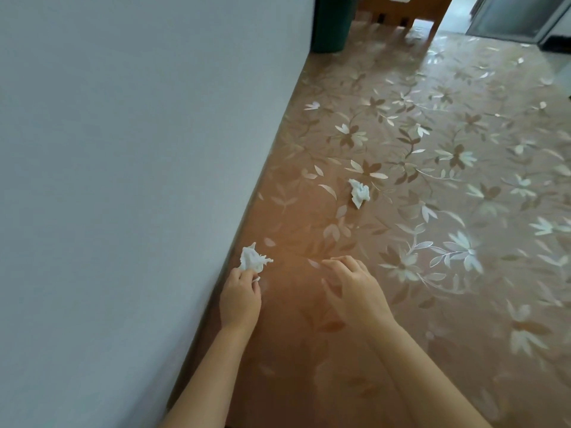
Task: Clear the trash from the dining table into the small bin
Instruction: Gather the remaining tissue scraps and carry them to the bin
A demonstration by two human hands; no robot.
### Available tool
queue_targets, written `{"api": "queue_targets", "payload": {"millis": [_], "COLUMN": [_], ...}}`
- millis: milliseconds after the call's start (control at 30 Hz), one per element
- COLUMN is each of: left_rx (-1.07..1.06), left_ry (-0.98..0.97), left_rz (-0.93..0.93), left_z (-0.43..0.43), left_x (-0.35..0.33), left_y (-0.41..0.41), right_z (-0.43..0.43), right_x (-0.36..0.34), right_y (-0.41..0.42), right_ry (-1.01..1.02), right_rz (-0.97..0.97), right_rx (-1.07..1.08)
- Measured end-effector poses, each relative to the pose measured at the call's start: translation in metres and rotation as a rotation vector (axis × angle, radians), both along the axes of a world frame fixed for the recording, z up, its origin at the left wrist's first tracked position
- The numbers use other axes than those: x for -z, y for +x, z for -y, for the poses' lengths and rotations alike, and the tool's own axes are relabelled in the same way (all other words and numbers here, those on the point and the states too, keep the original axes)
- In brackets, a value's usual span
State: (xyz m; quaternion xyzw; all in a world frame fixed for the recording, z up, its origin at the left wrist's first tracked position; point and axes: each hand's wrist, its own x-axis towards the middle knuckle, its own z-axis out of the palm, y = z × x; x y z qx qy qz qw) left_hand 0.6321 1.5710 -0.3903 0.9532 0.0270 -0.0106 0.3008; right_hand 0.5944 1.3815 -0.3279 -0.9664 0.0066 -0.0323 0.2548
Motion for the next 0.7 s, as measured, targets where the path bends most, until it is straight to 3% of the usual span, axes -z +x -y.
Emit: {"api": "queue_targets", "payload": {"millis": [333, 700], "left_rx": [0.066, 0.092], "left_ry": [-0.276, -0.249], "left_rz": [0.138, 0.283], "left_z": [0.053, 0.102], "left_x": [-0.040, -0.054], "left_y": [0.017, 0.062], "right_z": [0.057, 0.125], "right_x": [0.004, 0.032], "right_y": [0.014, 0.132], "right_ry": [-0.024, -0.061], "right_rz": [-0.023, -0.007], "right_rx": [0.060, 0.099]}}
